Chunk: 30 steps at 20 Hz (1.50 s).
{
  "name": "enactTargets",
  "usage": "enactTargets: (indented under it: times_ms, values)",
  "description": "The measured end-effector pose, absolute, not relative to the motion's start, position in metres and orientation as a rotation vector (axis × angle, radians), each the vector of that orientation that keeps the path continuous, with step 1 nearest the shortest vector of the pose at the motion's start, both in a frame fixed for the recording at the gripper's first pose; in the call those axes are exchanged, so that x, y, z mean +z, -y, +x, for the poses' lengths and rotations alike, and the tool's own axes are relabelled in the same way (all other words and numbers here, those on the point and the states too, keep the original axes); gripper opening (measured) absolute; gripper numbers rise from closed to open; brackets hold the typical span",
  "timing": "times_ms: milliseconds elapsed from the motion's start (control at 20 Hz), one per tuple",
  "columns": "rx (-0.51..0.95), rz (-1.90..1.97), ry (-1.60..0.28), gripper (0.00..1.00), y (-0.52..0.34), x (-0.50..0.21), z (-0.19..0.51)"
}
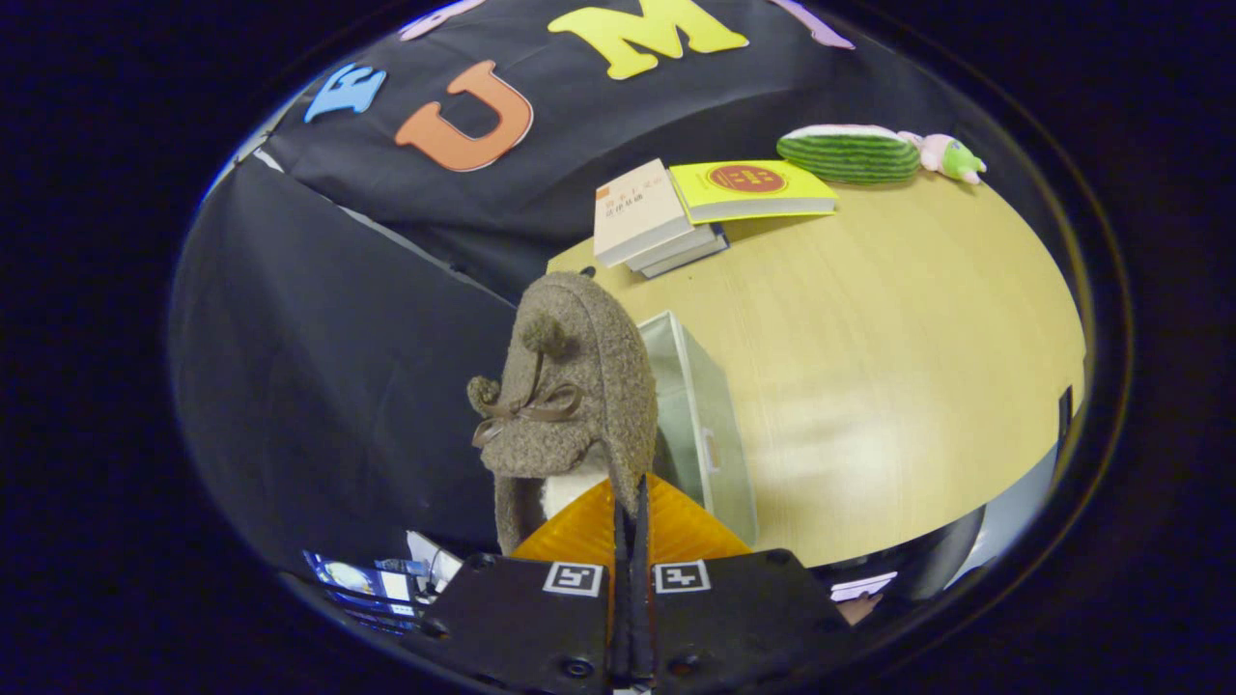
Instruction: Open the storage box then place both shoes into the box .Put the left shoe in first, then the right shoe, with the right side of both shoes facing outward in a uniform manner.
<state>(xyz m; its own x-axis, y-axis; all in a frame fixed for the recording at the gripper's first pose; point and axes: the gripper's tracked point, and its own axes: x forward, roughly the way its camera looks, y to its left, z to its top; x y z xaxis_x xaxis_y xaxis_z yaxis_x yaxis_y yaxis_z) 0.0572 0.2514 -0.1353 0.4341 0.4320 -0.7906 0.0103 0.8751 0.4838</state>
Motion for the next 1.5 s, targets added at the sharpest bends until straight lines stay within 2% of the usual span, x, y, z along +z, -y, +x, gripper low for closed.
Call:
enactTargets:
  times_ms: [300,500,700,800,1000,1050,1200,1300,1400,1500]
  values:
    - [0.216,0.449,-1.157,0.06,-0.252,-0.173,0.061]
    - [0.229,0.451,-1.164,0.08,-0.256,-0.18,0.061]
    - [0.308,0.475,-1.116,0.24,-0.268,-0.166,0.062]
    - [0.339,0.466,-1.081,0.38,-0.27,-0.159,0.061]
    - [0.391,0.387,-0.952,0.74,-0.265,-0.14,0.066]
    - [0.387,0.363,-0.914,0.78,-0.262,-0.133,0.07]
    - [0.336,0.259,-0.704,0.79,-0.243,-0.103,0.1]
    - [0.302,0.214,-0.577,0.84,-0.227,-0.078,0.101]
    - [0.271,0.184,-0.483,1.0,-0.211,-0.06,0.097]
    - [0.252,0.163,-0.375,1.0,-0.197,-0.036,0.095]
